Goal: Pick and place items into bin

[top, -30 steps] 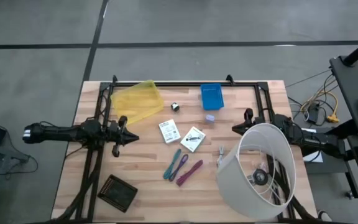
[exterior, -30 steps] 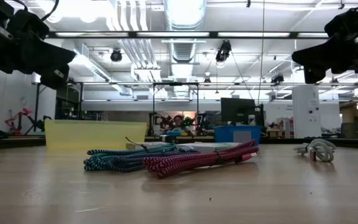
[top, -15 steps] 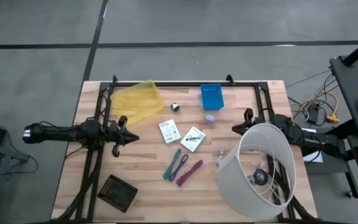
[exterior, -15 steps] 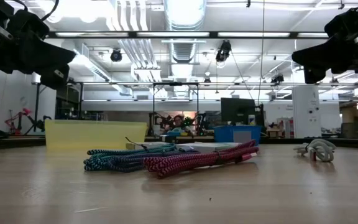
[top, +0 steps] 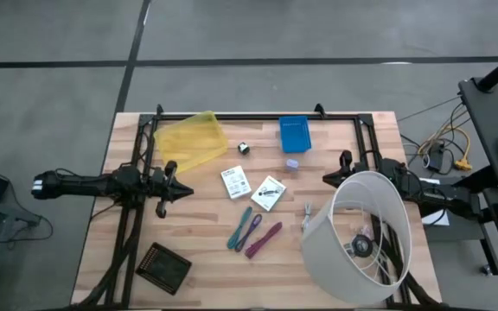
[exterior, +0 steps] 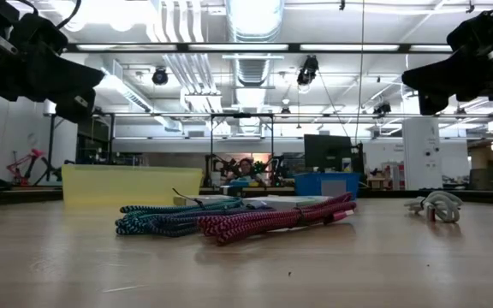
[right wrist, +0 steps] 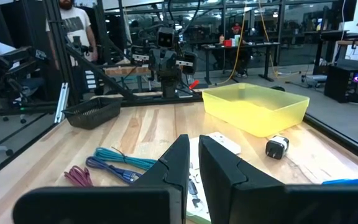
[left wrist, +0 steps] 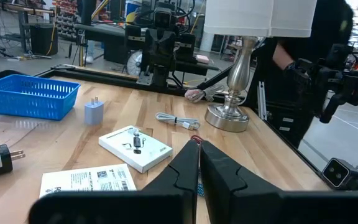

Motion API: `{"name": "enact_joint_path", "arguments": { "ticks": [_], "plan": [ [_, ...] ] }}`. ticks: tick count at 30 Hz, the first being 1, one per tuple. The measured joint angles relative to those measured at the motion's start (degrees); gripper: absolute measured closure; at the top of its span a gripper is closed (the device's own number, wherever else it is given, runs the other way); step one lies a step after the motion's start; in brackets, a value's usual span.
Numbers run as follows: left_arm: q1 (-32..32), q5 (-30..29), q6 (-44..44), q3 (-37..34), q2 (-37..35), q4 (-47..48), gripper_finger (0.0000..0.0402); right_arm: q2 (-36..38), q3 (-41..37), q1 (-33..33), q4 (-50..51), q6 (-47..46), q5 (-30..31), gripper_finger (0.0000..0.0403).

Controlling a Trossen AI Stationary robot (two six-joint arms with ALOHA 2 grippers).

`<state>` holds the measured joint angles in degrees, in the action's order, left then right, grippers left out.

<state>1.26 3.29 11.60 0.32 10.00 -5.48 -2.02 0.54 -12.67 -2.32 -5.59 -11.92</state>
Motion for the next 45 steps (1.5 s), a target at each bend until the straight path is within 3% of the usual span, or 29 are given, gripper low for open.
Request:
{"name": "enact_joint_path", "arguments": {
  "ticks": [33, 45],
  "plan": [
    [0.0, 0.0, 0.0, 0.0, 0.0, 0.0, 0.0402, 0.0, 0.0, 0.0, 0.0, -0.1, 0.0, 0.0376],
    [0.0, 0.0, 0.0, 0.0, 0.0, 0.0, 0.0402, 0.0, 0.0, 0.0, 0.0, 7.4, 0.0, 0.0376]
  ]
}}
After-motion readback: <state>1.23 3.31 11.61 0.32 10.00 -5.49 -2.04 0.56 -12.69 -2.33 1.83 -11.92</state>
